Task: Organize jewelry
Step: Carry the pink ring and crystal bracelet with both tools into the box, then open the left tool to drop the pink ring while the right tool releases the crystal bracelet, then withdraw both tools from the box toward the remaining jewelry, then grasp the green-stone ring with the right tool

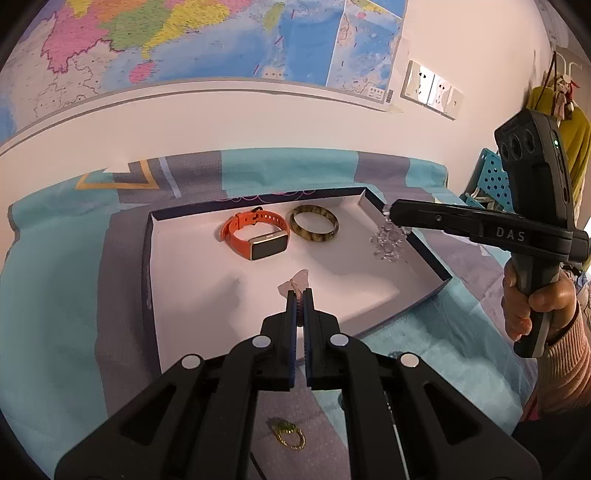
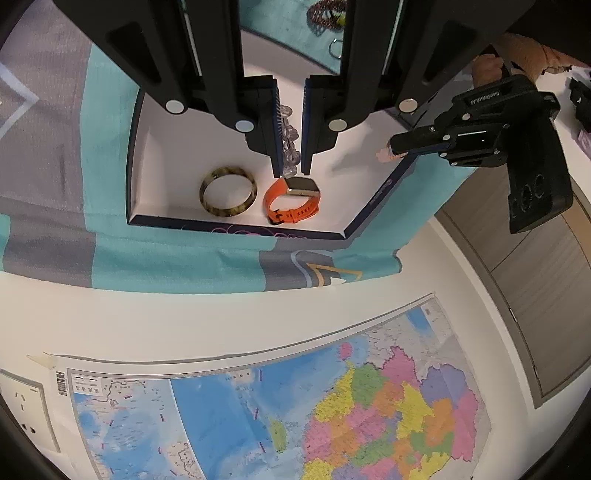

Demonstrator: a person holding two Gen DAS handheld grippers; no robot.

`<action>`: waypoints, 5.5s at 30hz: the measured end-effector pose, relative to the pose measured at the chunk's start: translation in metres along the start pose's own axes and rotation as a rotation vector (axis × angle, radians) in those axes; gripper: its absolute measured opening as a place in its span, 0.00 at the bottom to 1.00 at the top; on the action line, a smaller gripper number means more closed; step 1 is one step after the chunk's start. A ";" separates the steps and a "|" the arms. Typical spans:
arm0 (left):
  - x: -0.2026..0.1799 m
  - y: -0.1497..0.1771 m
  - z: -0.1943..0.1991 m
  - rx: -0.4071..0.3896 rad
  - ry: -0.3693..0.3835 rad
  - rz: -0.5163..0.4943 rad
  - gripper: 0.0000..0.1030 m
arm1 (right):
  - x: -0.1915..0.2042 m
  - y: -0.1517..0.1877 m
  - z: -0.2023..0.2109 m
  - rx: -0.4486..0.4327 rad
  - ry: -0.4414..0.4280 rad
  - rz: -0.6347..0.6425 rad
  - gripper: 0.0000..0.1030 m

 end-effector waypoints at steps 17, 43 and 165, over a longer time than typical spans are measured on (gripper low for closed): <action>0.014 -0.014 -0.036 0.057 -0.001 0.028 0.03 | -0.017 -0.008 -0.037 0.038 0.042 -0.027 0.08; 0.031 -0.016 -0.077 0.141 -0.047 0.062 0.04 | -0.022 -0.005 -0.061 0.069 0.063 -0.040 0.10; -0.043 0.074 0.010 0.063 0.014 -0.113 0.49 | 0.048 0.123 0.008 0.139 0.022 0.085 0.12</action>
Point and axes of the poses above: each gripper's, at about its wrist camera, not at the fingertips, and z roughly against the way its jaws point, x to its left, y to its underside, the point moved 7 cm from there along -z, roughly the way its jaws point, and after that the axes turned 2 degrees about y, right-handed, at the moved point
